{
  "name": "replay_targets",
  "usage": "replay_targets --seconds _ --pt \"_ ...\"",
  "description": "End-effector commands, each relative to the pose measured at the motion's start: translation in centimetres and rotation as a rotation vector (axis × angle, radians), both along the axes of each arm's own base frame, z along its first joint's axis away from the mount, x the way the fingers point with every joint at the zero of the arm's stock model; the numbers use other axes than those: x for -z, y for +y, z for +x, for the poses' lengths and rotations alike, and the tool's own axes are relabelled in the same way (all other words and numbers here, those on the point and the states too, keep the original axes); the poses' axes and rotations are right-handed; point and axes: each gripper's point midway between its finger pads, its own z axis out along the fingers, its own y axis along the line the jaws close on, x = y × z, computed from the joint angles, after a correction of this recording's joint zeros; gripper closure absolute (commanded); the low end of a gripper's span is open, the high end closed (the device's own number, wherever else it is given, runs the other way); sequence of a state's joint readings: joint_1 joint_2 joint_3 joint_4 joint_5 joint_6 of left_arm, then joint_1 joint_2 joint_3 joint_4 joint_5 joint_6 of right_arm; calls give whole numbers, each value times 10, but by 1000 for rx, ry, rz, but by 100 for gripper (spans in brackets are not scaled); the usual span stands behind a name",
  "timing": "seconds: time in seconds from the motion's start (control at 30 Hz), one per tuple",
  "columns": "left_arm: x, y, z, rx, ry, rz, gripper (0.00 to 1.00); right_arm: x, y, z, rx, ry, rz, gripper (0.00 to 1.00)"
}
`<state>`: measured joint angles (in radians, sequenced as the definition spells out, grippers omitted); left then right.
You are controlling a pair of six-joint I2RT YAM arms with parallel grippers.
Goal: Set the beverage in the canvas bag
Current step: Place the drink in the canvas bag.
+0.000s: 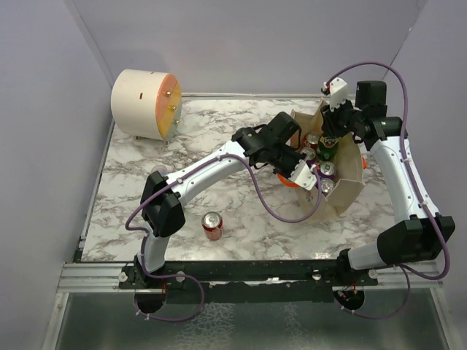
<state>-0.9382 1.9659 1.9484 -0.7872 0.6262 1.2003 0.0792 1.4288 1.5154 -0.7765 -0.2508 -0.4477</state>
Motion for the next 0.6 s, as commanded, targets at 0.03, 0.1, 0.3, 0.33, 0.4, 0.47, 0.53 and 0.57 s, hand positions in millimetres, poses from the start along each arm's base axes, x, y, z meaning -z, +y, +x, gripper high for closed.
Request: replay_targets --seconds 0.03,0.1,0.3,0.33,0.4,0.47,0.53,0.57 --pt "-1 -4 -7 32 -11 1 100 -35 0 19 6 -164 23 98" --pt "0 -3 -8 35 -12 5 100 -29 2 19 15 -149 42 98" --pt "4 -1 -9 38 -7 15 100 -14 1 19 60 -114 86 98" --pt "5 -1 -9 40 -6 16 100 -12 2 19 66 -108 93 98" --pt "6 -1 -9 38 -5 19 100 -7 2 17 73 -91 104 98" --pt "6 -1 -9 37 -3 20 100 -2 2 16 82 -83 112 98" --pt "7 -1 -9 37 -3 20 100 3 0 15 91 -73 108 98" --pt "7 -1 -9 37 -4 20 100 5 -1 14 97 -68 106 98"
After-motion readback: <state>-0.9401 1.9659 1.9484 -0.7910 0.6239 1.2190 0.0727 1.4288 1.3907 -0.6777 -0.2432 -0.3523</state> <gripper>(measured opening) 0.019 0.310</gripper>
